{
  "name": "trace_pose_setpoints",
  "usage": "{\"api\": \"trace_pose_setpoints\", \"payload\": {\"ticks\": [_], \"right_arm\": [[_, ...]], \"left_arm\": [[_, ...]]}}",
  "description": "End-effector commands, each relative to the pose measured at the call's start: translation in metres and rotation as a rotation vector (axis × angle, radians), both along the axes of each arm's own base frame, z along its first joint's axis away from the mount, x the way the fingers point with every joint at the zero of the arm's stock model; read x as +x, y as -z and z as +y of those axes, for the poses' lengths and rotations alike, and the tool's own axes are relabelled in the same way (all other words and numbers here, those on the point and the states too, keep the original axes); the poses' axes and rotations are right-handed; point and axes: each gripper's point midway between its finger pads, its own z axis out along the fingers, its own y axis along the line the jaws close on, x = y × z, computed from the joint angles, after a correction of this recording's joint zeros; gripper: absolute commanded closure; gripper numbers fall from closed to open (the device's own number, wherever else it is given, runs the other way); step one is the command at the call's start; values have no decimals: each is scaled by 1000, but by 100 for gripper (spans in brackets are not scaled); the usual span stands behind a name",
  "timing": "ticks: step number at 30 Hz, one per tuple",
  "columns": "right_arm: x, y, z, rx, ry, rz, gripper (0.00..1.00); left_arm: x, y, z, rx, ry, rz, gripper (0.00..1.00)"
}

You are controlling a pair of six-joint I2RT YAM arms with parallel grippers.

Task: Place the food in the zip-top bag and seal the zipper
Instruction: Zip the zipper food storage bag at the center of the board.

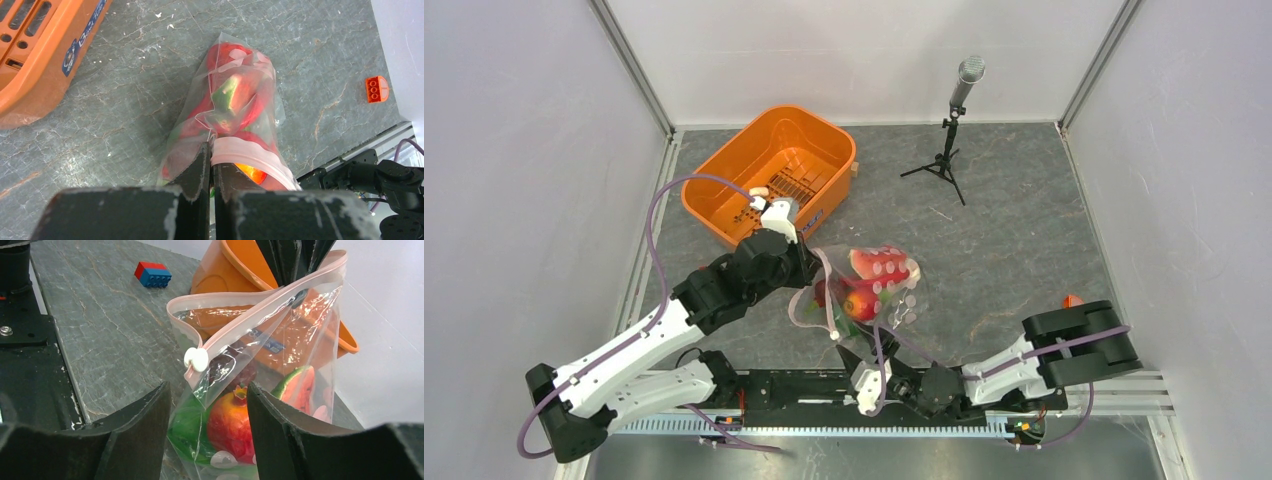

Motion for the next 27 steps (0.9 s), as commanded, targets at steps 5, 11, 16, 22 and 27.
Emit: {"api": "trace_pose_setpoints", "payload": {"ticks": [5,11,16,22,27], "right_arm": [[15,-27,-3,183,87,-15,42],[32,-36,-7,276,130,-11,49],[36,-42,-3,308,138,-40,51],[36,-51,-7,351,140,-32,63],[30,-62,-7,408,86,15,44]], "left_arm": [[4,-19,-6,-71,-1,-39,98],[3,-19,-5,-81,-3,-39,98],[2,-18,-7,-85,5,-36,98],[2,-15,-7,-83,2,-31,98],[3,-17,-5,-83,-3,-39,98]]}}
